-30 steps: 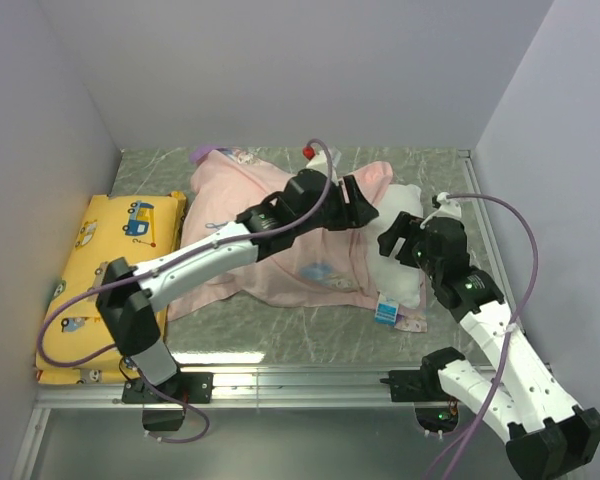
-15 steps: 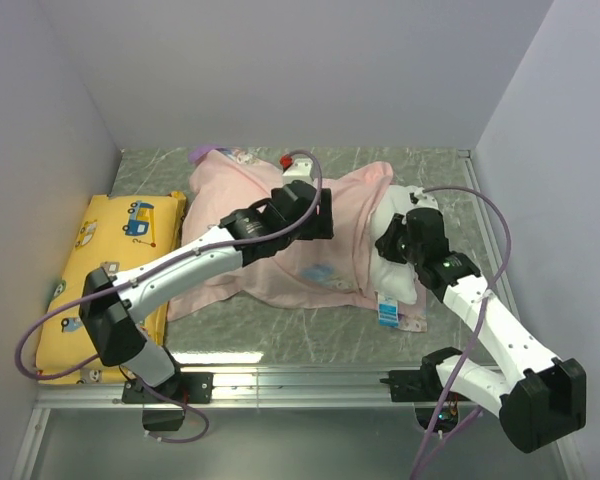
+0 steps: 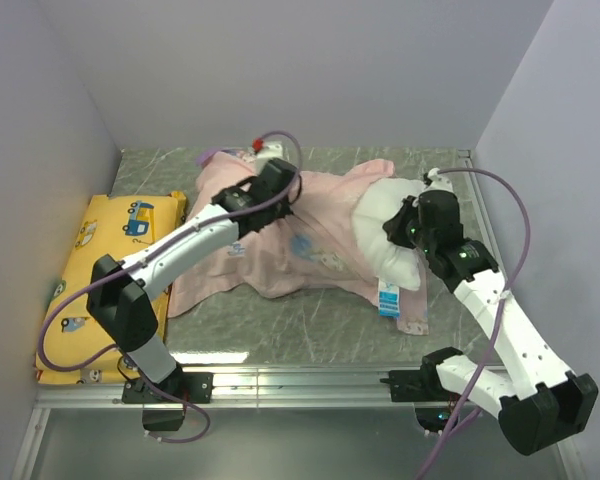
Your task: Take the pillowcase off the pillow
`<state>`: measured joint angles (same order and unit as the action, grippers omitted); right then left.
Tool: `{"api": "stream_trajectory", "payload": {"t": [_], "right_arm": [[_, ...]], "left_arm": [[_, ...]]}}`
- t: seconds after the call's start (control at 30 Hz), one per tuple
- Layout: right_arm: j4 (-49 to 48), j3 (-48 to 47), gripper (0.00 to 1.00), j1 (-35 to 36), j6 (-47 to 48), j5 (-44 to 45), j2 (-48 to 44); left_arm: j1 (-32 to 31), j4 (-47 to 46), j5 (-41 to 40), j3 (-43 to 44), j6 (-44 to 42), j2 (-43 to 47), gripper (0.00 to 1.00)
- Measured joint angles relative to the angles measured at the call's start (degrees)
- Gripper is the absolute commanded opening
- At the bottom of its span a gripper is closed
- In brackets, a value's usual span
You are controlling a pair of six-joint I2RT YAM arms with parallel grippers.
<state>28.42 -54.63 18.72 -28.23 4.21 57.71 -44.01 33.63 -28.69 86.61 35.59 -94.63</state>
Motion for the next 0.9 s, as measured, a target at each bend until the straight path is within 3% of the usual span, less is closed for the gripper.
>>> {"api": "stream_trajectory", "payload": {"t": [0.2, 0.43, 0.53, 0.57, 0.67, 0.8, 0.9], "right_arm": [[3.3, -3.0, 0.00, -5.8, -0.7, -1.9, -4.4], [3.5, -2.5, 0.00, -6.6, -2.0, -5.2, -6.7], [3.2, -0.4, 0.00, -7.4, -1.9, -5.7, -6.7], [3.0, 0.7, 0.00, -7.6, -1.9, -5.6, -6.7], [3.0, 3.5, 0.00, -8.1, -1.3, -4.2, -6.7], [3.3, 5.2, 0.00, -8.4, -0.2, -2.3, -6.7], [3.4, 5.2, 0.00, -8.4, 0.5, -1.6, -6.7]], "left_arm": [[13.7, 0.1, 3.7, 0.8, -1.0, 2.7, 0.00], [20.9, -0.2, 13.9, -1.8, -0.9, 6.0, 0.03], [20.8, -3.5, 16.9, -7.9, -0.7, 9.4, 0.21], [20.4, -4.8, 17.4, -10.3, -0.5, 10.4, 0.38], [17.8, -7.9, 17.3, -16.0, 0.2, 12.7, 0.62], [12.2, -10.7, 15.2, -20.0, 1.2, 17.0, 0.71], [6.8, -11.0, 13.2, -22.9, 2.7, 22.8, 0.73]]}}
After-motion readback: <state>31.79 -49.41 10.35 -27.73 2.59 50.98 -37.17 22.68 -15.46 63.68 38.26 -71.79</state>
